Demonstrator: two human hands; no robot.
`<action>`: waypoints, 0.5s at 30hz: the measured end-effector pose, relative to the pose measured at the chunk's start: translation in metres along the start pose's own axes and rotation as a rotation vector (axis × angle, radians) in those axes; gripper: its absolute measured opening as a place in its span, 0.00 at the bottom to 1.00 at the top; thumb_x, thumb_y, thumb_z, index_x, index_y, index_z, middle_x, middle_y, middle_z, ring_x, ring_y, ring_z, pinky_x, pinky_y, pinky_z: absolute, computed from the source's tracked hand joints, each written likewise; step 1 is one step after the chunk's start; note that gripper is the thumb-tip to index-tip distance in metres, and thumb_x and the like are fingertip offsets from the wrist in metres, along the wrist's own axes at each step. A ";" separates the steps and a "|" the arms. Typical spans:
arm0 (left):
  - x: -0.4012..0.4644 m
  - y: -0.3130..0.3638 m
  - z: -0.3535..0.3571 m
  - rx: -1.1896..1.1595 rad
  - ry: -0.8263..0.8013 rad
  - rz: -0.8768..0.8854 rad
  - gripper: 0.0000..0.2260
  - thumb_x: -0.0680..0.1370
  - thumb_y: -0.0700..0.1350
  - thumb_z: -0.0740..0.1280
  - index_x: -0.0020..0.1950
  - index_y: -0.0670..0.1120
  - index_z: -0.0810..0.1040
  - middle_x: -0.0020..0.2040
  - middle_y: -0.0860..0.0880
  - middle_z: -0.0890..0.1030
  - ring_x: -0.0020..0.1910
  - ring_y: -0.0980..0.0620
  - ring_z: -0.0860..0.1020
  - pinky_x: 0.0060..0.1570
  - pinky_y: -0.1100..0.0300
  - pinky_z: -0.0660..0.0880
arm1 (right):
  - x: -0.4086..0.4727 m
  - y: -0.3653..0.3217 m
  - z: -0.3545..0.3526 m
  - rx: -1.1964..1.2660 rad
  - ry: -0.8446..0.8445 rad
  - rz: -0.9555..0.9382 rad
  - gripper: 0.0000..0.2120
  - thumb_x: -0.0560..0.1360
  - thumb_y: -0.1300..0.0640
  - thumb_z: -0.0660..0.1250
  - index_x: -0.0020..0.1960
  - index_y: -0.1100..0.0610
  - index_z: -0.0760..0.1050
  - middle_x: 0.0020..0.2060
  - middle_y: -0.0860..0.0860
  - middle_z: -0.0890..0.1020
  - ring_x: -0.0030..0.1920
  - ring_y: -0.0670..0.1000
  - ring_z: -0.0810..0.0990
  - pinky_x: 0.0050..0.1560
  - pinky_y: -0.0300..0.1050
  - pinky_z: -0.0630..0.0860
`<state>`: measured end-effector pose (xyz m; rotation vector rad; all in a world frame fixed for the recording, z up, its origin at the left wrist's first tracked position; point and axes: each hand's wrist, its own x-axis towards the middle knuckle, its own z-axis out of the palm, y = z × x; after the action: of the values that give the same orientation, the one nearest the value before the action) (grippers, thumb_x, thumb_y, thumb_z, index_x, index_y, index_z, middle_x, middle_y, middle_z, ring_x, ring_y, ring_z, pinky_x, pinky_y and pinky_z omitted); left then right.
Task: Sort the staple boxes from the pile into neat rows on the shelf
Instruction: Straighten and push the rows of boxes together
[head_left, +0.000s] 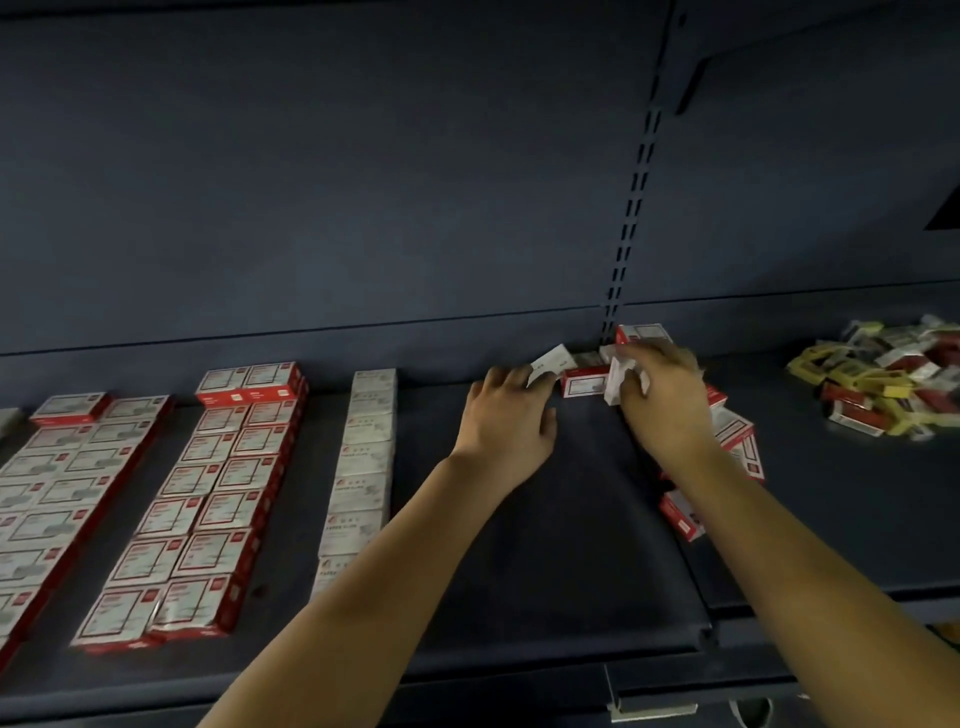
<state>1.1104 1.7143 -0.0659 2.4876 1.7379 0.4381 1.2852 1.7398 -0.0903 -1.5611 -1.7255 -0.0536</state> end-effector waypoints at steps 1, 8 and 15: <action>0.004 0.002 0.001 -0.004 0.001 0.005 0.21 0.80 0.48 0.57 0.73 0.48 0.64 0.69 0.48 0.68 0.68 0.47 0.63 0.66 0.54 0.61 | 0.004 0.006 -0.004 -0.038 0.017 0.006 0.17 0.68 0.72 0.64 0.55 0.64 0.79 0.53 0.63 0.79 0.51 0.67 0.75 0.51 0.56 0.73; 0.005 0.015 0.019 -0.026 -0.065 0.015 0.19 0.80 0.47 0.58 0.71 0.48 0.66 0.69 0.48 0.68 0.69 0.47 0.63 0.65 0.52 0.62 | 0.011 0.031 -0.016 -0.282 -0.220 0.225 0.20 0.75 0.63 0.62 0.66 0.59 0.70 0.63 0.59 0.71 0.62 0.62 0.66 0.58 0.56 0.66; -0.005 0.011 0.024 -0.061 -0.074 -0.008 0.20 0.79 0.47 0.58 0.71 0.48 0.65 0.68 0.48 0.69 0.67 0.46 0.65 0.65 0.52 0.64 | 0.010 0.027 -0.013 -0.256 -0.183 0.181 0.19 0.73 0.65 0.63 0.64 0.60 0.72 0.60 0.61 0.72 0.60 0.62 0.68 0.58 0.55 0.65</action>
<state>1.1257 1.7081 -0.0873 2.4219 1.6809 0.3871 1.3157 1.7477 -0.0880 -1.9579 -1.7620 -0.0421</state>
